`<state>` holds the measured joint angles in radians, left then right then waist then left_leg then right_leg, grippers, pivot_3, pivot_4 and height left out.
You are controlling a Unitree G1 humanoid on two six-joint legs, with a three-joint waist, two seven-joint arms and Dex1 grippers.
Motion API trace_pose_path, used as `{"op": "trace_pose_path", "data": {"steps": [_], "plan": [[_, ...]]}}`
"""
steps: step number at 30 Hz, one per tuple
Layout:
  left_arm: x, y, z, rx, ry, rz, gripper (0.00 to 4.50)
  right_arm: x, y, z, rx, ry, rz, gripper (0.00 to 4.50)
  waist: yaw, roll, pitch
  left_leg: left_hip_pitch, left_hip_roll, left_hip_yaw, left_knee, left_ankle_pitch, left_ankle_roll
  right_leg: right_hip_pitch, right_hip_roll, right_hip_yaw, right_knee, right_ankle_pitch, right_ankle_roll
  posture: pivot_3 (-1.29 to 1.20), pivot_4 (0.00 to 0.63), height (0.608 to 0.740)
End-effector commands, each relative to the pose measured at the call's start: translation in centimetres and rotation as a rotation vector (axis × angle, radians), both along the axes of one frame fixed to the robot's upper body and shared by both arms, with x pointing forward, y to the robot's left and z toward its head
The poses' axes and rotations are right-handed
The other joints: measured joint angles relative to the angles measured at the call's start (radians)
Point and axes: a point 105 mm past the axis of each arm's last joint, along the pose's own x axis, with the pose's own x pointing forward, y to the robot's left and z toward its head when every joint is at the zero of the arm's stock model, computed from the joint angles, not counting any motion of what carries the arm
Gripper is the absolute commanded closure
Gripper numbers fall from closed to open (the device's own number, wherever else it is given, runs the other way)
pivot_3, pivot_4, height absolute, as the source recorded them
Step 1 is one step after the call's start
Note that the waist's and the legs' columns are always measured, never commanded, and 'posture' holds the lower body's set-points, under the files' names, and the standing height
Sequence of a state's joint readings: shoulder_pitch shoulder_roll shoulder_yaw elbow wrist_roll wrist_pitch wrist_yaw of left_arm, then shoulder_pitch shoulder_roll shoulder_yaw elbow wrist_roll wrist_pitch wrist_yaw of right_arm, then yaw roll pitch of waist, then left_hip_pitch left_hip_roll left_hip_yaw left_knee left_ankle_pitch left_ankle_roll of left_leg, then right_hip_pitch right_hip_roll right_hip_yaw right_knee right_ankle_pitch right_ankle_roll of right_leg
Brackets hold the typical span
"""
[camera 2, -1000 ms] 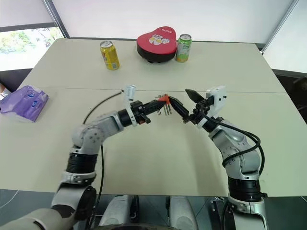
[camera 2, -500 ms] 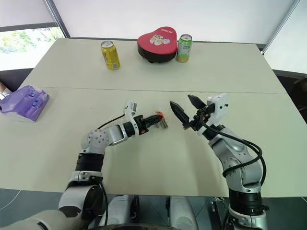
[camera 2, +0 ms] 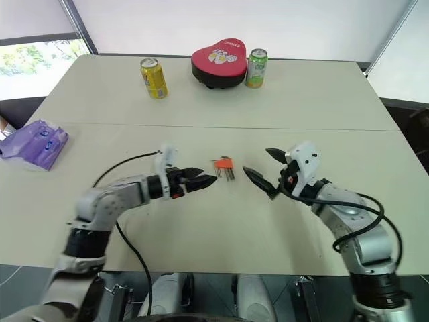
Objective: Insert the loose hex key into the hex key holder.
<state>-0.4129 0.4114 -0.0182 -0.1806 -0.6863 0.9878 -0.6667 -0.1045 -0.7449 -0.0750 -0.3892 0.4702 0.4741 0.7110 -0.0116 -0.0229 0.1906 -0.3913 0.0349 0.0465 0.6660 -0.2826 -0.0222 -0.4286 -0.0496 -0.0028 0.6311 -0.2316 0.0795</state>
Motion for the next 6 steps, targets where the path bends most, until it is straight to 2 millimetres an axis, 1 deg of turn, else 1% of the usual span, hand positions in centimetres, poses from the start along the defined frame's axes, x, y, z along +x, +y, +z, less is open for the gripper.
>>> {"op": "trace_pose_path", "data": {"steps": [1,4,6], "plan": [[-1.1,1.1,2.4,0.036,-0.140,-0.061,0.07,-0.9,-0.7,-0.3,-0.191,-0.012,0.109,0.00,0.002,0.000,0.000,0.000,0.000,0.000,0.000,0.000,0.000,0.001,0.000,0.000,-0.001,-0.002,-0.003,0.00,0.150,0.740],[-2.0,3.7,3.2,0.119,-0.197,-0.085,0.07,-0.7,-2.0,0.4,-0.321,-0.027,0.157,0.00,0.001,0.000,0.000,0.000,0.000,0.001,0.001,0.000,0.000,0.001,0.000,0.000,-0.001,-0.002,-0.003,0.00,0.150,0.740],[-2.3,4.8,3.7,0.147,-0.215,-0.081,0.07,-0.3,-2.4,1.2,-0.357,-0.047,0.171,0.00,-0.003,0.000,0.000,0.000,0.000,0.001,0.001,0.000,0.000,0.000,0.000,0.001,-0.001,-0.002,-0.003,0.00,0.150,0.740]]}}
